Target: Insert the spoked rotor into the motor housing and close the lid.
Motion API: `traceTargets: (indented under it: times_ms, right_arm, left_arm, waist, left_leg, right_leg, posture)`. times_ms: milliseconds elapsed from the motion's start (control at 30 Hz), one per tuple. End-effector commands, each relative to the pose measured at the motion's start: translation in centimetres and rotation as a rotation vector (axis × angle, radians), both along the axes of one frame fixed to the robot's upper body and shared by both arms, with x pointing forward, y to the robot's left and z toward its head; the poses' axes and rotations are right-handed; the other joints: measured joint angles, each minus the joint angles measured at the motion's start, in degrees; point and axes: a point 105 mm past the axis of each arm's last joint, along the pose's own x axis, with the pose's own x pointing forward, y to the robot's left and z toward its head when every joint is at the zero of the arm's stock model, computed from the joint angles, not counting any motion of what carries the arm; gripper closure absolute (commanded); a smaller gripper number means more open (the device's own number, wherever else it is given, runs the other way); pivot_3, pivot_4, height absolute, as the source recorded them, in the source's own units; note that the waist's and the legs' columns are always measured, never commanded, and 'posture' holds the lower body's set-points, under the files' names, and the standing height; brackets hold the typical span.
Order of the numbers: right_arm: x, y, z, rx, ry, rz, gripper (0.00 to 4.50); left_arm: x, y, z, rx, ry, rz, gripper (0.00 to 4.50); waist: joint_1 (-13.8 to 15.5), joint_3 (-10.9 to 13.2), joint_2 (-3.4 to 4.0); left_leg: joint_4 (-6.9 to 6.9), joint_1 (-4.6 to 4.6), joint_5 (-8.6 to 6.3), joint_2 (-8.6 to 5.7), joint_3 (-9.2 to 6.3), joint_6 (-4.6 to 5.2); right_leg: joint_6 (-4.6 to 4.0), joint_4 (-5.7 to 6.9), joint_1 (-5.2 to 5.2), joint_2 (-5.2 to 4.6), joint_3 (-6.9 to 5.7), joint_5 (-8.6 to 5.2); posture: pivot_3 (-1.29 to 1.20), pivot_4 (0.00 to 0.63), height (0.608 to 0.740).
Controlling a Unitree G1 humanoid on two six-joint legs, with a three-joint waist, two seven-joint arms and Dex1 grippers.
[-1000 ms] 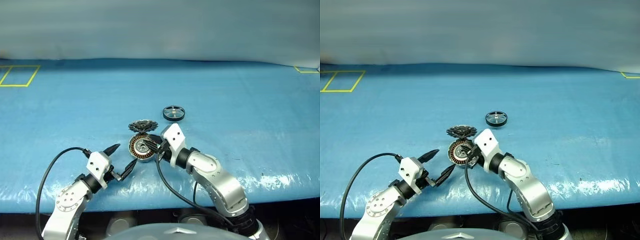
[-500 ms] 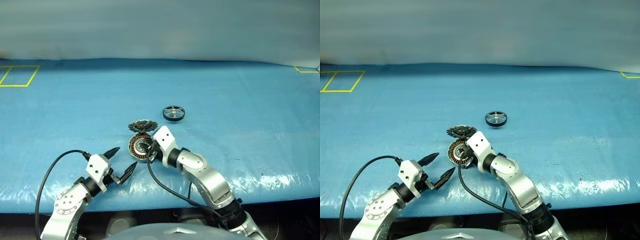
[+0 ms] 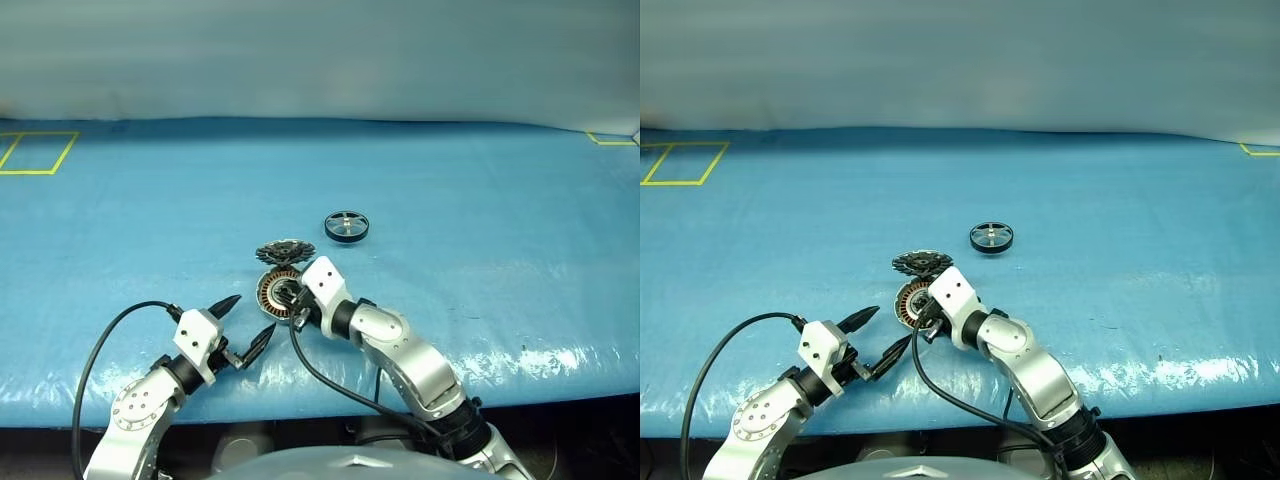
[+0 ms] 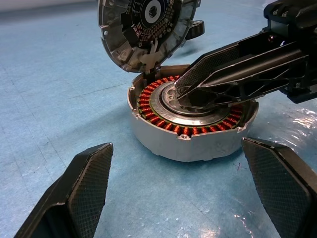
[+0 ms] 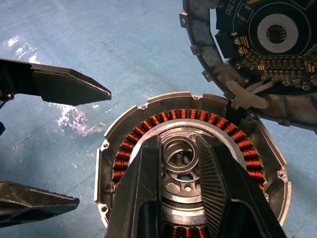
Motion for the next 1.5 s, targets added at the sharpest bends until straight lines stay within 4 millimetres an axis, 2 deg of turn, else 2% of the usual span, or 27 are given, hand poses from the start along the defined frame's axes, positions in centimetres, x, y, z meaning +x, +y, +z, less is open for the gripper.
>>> traceTargets:
  times_ms: [33, 467, 933, 1033, 1167, 1333, 1433, 1500]
  right_arm:
    - [0.0, 0.2, 0.9, 0.01, -0.042, 0.011, 3.83]
    - [0.2, -0.7, 1.2, -0.018, -0.049, -0.002, 3.83]
    - [0.2, 0.3, 1.1, 0.004, -0.034, 0.013, 3.83]
    - [0.1, 0.1, 1.3, 0.015, -0.026, 0.013, 2.76]
    - [-0.1, -0.4, 2.5, 0.034, -0.039, 0.006, 1.48]
    - [-0.6, -1.3, 4.9, 0.091, -0.063, -0.002, 1.48]
    - [-1.0, -1.5, 4.7, 0.092, -0.027, -0.008, 2.12]
    - [-1.0, -1.6, 4.0, 0.046, -0.011, -0.014, 2.74]
  left_arm:
    - [0.0, -0.5, 1.0, -0.01, -0.041, -0.007, 0.0]
    - [0.1, -0.8, 0.9, -0.014, -0.033, -0.013, 0.0]
    - [0.2, -0.8, 0.7, -0.014, -0.029, -0.009, 0.0]
    - [0.3, -0.8, 0.7, -0.012, -0.028, -0.007, 0.0]
    - [0.2, -0.7, 0.7, -0.01, -0.025, -0.006, 0.0]
    - [0.3, -0.6, 0.7, -0.009, -0.021, -0.008, 0.0]
    - [0.4, -0.7, 0.7, -0.009, -0.021, -0.011, 0.0]
    - [0.5, -0.7, 0.7, -0.01, -0.022, -0.014, 0.0]
  waist:
    - [0.01, 0.0, 0.0]
    - [0.03, -0.01, 0.0]
    - [0.0, -0.01, 0.0]
    - [0.01, -0.01, 0.0]
    - [0.03, -0.01, 0.0]
    - [0.08, -0.01, 0.0]
    - [0.07, -0.01, 0.01]
    - [0.08, -0.01, 0.01]
  left_leg:
    - [0.0, 0.0, 0.0, 0.0, 0.0, 0.0]
    - [0.01, 0.0, 0.0, 0.0, 0.0, 0.0]
    - [0.01, 0.01, 0.0, 0.0, 0.0, 0.0]
    - [0.01, 0.01, 0.0, 0.0, 0.0, 0.0]
    - [0.01, 0.0, 0.0, 0.0, 0.0, 0.0]
    - [0.01, -0.01, 0.0, 0.0, -0.01, 0.0]
    - [0.01, 0.0, 0.0, 0.0, -0.01, 0.0]
    - [0.01, 0.0, 0.0, 0.01, -0.01, 0.0]
  right_leg:
    - [0.0, 0.0, 0.0, 0.0, 0.0, 0.0]
    - [0.0, 0.0, 0.01, 0.0, 0.0, 0.0]
    - [0.01, 0.0, 0.01, 0.0, 0.0, 0.0]
    - [0.01, 0.01, 0.01, 0.0, 0.0, 0.0]
    - [0.01, 0.01, 0.01, 0.0, 0.0, 0.0]
    - [0.01, 0.01, 0.0, 0.0, 0.0, 0.0]
    - [0.01, 0.01, 0.01, 0.0, 0.0, 0.0]
    - [0.01, 0.01, 0.01, 0.0, 0.0, 0.0]
  posture:
    - [0.0, 0.15, 0.74]
    - [0.0, 0.15, 0.74]
    - [0.0, 0.15, 0.74]
    - [0.0, 0.15, 0.74]
    - [0.0, 0.15, 0.74]
    - [0.0, 0.15, 0.74]
    - [0.0, 0.15, 0.74]
    - [0.0, 0.15, 0.74]
